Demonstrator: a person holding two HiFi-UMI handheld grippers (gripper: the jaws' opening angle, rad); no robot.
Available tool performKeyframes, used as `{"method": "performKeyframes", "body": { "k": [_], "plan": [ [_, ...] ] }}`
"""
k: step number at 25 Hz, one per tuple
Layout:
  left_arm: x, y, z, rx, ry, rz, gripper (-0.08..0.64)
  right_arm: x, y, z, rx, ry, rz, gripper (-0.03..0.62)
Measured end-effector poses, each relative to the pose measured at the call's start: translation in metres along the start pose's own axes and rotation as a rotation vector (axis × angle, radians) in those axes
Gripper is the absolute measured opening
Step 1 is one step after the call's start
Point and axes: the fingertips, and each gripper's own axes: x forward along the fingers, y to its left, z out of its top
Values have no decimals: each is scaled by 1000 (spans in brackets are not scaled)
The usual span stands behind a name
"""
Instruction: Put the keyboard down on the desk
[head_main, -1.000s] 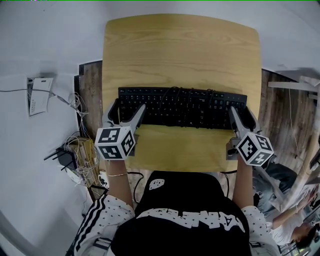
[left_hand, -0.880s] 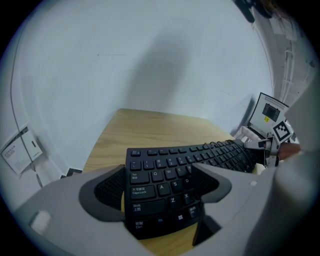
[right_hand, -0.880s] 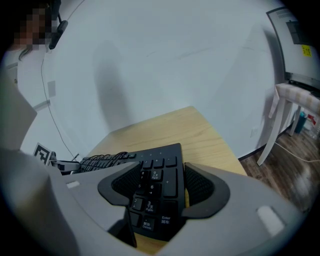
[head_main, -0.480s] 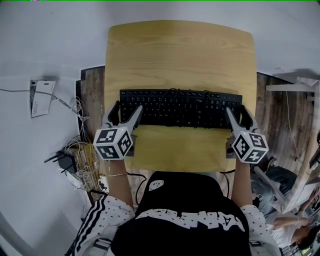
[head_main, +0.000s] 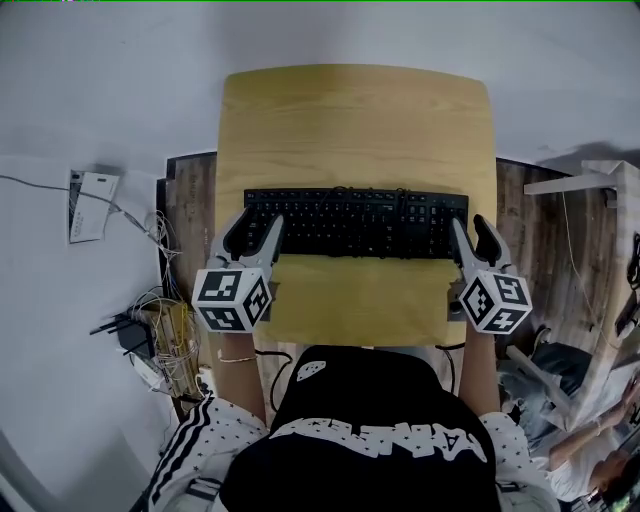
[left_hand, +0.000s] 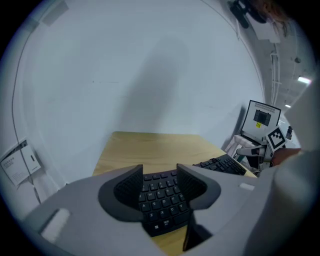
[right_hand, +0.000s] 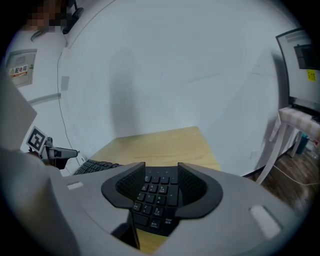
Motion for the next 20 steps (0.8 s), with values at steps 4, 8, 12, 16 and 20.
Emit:
{"method": "performKeyframes", "body": {
  "k": [4,8,12,16,20],
  "plan": [
    [-11,-17,21,41,-42,-31,145,-12,8,13,-12,-38,11,164],
    [-20,-25,32,74,-73,-24,34,-24,16,25,-17,-75,33,91],
    [-26,-40,44,72,-105,-72,2,-34,25,38,-13,-109,76,12],
    [-32,-57,61,97,-147,-103,2,-45,29,51,-19,-141,98,12],
    [-40,-72,80,133,-191,-120,2,-54,34,63,-30,-157,113,12]
  ]
}}
